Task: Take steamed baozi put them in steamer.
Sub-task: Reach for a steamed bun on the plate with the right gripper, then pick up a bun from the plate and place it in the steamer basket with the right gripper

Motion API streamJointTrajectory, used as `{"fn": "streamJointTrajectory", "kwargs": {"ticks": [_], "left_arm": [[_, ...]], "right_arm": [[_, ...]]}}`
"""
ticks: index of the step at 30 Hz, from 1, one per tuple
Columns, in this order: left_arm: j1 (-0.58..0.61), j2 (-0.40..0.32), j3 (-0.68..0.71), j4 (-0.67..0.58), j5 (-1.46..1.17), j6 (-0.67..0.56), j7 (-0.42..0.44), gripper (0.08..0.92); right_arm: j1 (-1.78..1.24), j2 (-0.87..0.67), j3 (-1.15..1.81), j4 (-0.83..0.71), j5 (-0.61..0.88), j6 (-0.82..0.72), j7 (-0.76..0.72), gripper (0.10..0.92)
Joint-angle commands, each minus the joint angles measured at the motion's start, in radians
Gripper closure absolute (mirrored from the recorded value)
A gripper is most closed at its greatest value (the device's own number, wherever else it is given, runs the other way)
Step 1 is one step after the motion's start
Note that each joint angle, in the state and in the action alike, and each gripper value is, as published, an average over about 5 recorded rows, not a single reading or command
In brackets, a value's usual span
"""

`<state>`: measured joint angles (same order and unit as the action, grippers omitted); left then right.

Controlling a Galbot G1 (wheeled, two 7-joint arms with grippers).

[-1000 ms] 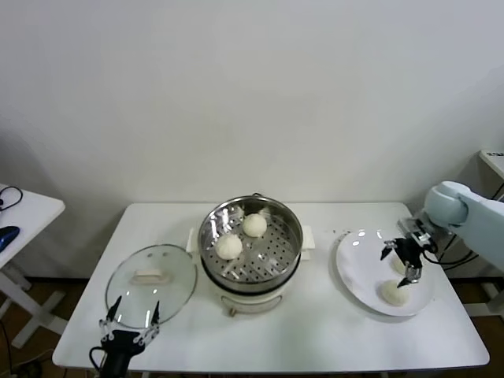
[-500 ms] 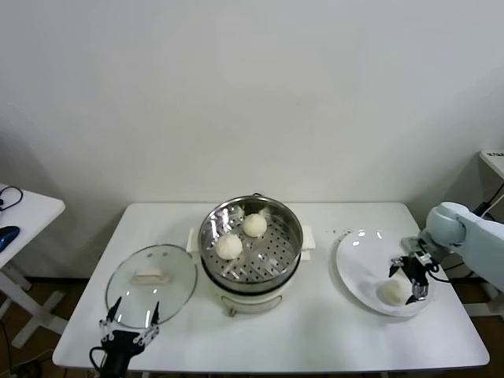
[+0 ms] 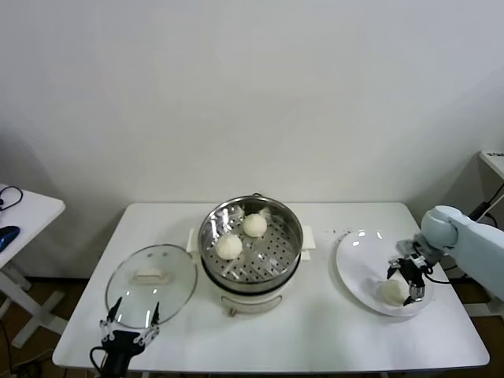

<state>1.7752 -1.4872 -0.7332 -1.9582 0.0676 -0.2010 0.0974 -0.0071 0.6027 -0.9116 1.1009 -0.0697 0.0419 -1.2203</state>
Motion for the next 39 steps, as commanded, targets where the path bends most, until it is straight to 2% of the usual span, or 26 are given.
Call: {"fn": "streamJointTrajectory", "kwargs": {"ticks": [1, 12, 19, 24, 32, 35, 39], "left_arm": [[-0.001, 0.000, 0.000, 0.000, 0.002, 0.001, 0.000, 0.177], [0.000, 0.000, 0.000, -0.003, 0.002, 0.001, 0.000, 0.177], [0.001, 0.001, -0.001, -0.003, 0.002, 0.001, 0.000, 0.177], [-0.001, 0.001, 0.000, -0.007, 0.005, 0.005, 0.000, 0.177], [-0.004, 0.001, 0.000, -0.017, 0.015, 0.010, 0.004, 0.177], [-0.003, 0.000, 0.001, -0.017, 0.017, 0.010, 0.005, 0.177], [-0.005, -0.004, 0.003, -0.016, 0.020, 0.011, 0.005, 0.177]], "right_arm": [[-0.010, 0.009, 0.009, -0.012, -0.009, 0.003, -0.001, 0.205], [-0.012, 0.002, 0.014, -0.004, -0.003, 0.004, -0.001, 0.298], [0.049, -0.002, -0.013, 0.022, 0.045, 0.003, -0.003, 0.320], [0.261, 0.005, -0.142, 0.079, 0.144, 0.012, -0.015, 0.321], [0.792, 0.092, -0.548, 0.224, 0.320, 0.123, -0.040, 0.321], [0.920, 0.148, -0.607, 0.310, 0.310, 0.200, -0.043, 0.321], [1.005, 0.204, -0.592, 0.458, 0.221, 0.298, -0.043, 0.321]]}}
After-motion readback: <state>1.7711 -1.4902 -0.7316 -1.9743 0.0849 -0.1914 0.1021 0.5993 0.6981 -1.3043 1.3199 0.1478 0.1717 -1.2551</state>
